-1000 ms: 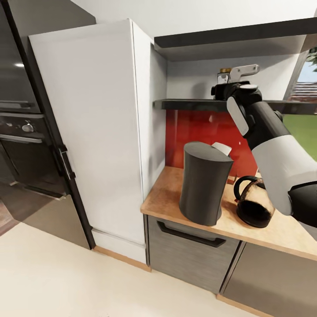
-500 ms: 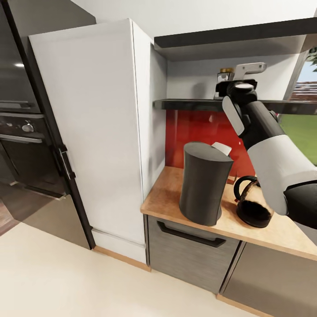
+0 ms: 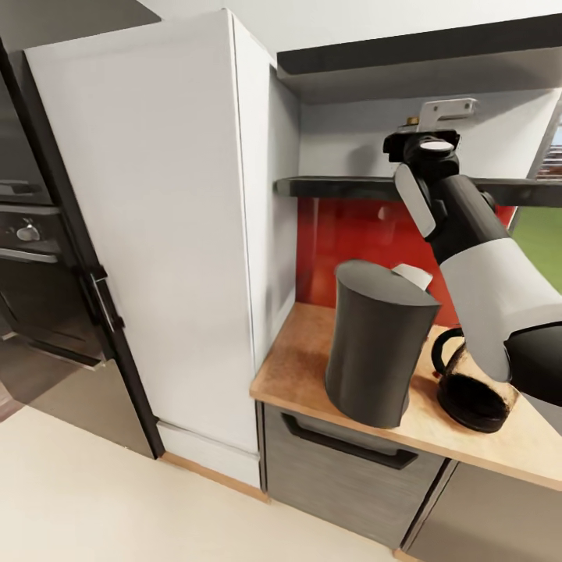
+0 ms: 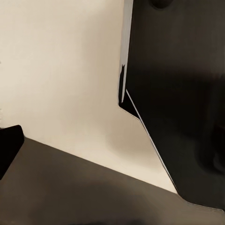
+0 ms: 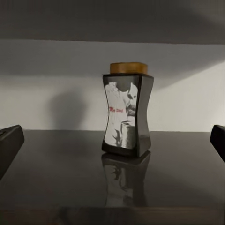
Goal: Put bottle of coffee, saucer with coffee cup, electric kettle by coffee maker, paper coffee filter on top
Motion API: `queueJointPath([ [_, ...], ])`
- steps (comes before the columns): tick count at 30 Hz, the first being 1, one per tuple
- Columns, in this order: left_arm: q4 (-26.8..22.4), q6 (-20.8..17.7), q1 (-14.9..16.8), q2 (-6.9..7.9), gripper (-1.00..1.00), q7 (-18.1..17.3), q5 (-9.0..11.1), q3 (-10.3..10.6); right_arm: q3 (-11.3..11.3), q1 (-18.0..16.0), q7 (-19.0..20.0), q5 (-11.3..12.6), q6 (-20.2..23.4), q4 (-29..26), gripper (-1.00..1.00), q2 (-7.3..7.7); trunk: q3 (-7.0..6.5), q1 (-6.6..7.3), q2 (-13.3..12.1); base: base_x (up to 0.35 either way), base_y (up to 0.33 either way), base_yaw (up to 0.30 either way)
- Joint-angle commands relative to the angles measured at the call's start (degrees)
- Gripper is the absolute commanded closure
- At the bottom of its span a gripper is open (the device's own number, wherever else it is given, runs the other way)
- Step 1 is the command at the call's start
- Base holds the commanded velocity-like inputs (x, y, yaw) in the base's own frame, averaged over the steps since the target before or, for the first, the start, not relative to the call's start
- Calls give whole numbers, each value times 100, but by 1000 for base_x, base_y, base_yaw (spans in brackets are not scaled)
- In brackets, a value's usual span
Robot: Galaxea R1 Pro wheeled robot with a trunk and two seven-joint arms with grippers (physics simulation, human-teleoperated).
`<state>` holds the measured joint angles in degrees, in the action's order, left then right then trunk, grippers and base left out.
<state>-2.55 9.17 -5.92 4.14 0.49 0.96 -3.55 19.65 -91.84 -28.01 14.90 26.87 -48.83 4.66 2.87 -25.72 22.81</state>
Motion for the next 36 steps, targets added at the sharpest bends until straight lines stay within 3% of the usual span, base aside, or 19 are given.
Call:
queueJointPath([
  [1,-5,4,-3,-1,-100,-2,9,-32,33,-9,-55,52,20,-11,-100,8,12,-7,11,230,58,0],
  [21,18,-11,-27,16,-100,-5,-8,-10,4,-9,-63,32,20,32,-100,48,12,-7,11,122,5,0],
  [36,18,-12,-32,16,-100,-5,-8,-13,4,-9,-64,30,20,32,-100,61,12,-7,11,171,-84,0],
])
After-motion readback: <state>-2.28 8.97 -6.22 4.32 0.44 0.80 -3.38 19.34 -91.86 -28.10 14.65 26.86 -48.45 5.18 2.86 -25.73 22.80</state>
